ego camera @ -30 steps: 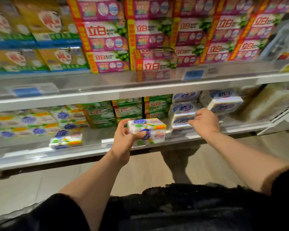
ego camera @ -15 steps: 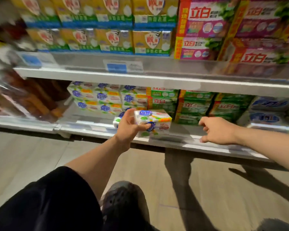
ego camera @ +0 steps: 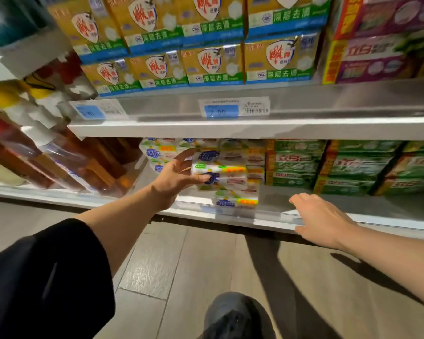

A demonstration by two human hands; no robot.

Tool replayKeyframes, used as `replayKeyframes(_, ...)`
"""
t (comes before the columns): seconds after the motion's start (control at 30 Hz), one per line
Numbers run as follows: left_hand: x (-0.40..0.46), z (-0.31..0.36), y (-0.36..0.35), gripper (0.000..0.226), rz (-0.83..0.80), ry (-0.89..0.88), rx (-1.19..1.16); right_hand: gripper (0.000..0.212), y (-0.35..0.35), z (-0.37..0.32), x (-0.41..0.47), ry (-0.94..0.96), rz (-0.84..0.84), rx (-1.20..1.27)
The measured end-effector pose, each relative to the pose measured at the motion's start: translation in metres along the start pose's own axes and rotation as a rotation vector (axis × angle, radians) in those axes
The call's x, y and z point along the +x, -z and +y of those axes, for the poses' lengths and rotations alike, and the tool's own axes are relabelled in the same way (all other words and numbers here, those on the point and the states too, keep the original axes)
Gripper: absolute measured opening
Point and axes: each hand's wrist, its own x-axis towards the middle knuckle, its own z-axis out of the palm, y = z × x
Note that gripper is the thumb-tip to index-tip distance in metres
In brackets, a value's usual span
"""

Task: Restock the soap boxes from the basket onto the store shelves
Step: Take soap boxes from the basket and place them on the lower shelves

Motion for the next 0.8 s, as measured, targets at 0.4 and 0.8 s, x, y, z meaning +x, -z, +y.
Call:
replayKeyframes(0.4, 0.010, -0.016, -0.014, 0.075, -0.134, 0.058, 0.046, 0.040, -0.011, 0.019, -0.010, 0.031, -0.119, -0.049)
replayKeyframes(0.8, -0.009, 0.014, -0.028, 0.086, -0.010, 0.166, 0.278, 0.076, 0.034, 0.034, -0.039, 0.030, -0.279, -0.101)
